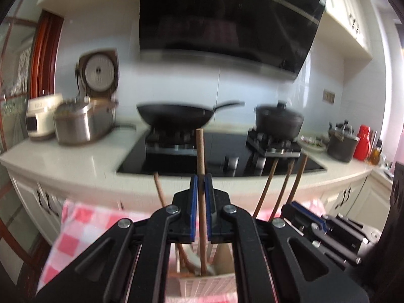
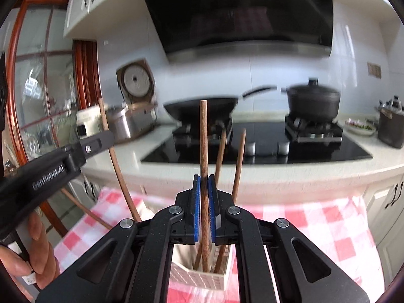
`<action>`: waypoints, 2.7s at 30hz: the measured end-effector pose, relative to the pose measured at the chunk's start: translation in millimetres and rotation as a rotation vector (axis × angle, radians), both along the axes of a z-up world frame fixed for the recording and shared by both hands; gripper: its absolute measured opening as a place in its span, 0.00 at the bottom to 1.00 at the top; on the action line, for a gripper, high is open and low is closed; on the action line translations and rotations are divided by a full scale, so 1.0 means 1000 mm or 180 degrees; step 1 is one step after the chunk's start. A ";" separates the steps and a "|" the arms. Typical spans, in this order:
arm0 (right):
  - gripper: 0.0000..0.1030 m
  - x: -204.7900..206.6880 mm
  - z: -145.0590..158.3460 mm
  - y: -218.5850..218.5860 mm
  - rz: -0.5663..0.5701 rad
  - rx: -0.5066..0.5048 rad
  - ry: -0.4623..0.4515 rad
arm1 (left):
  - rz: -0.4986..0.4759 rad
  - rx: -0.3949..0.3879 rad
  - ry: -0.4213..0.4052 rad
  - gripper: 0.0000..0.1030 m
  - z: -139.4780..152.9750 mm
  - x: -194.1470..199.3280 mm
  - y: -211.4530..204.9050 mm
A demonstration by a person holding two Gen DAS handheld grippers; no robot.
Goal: Organize utensils
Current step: 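Lower both chopsticks into the caddy and open both tools, then withdraw both open tools back down to the last loose chopsticks, then close the right tool on a chopstick while the left tool grasps the other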
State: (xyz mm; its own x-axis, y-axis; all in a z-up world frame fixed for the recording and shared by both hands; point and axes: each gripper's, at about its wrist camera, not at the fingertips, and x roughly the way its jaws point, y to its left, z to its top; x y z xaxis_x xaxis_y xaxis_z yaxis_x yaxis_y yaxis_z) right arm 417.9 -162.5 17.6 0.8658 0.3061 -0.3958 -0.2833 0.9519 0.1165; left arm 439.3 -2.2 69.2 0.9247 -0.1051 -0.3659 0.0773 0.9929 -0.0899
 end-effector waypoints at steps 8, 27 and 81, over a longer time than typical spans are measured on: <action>0.08 0.011 -0.028 0.002 -0.0052 -0.0048 0.0207 | -0.0004 0.0190 0.0073 0.07 -0.038 0.004 -0.005; 0.48 -0.082 -0.039 -0.050 -0.0356 0.0144 0.0175 | 0.0399 0.0454 -0.0565 0.90 -0.025 -0.122 0.021; 0.08 -0.114 -0.169 0.035 -0.0201 -0.0678 0.1398 | 0.0498 -0.0103 0.0903 0.94 -0.180 -0.180 0.079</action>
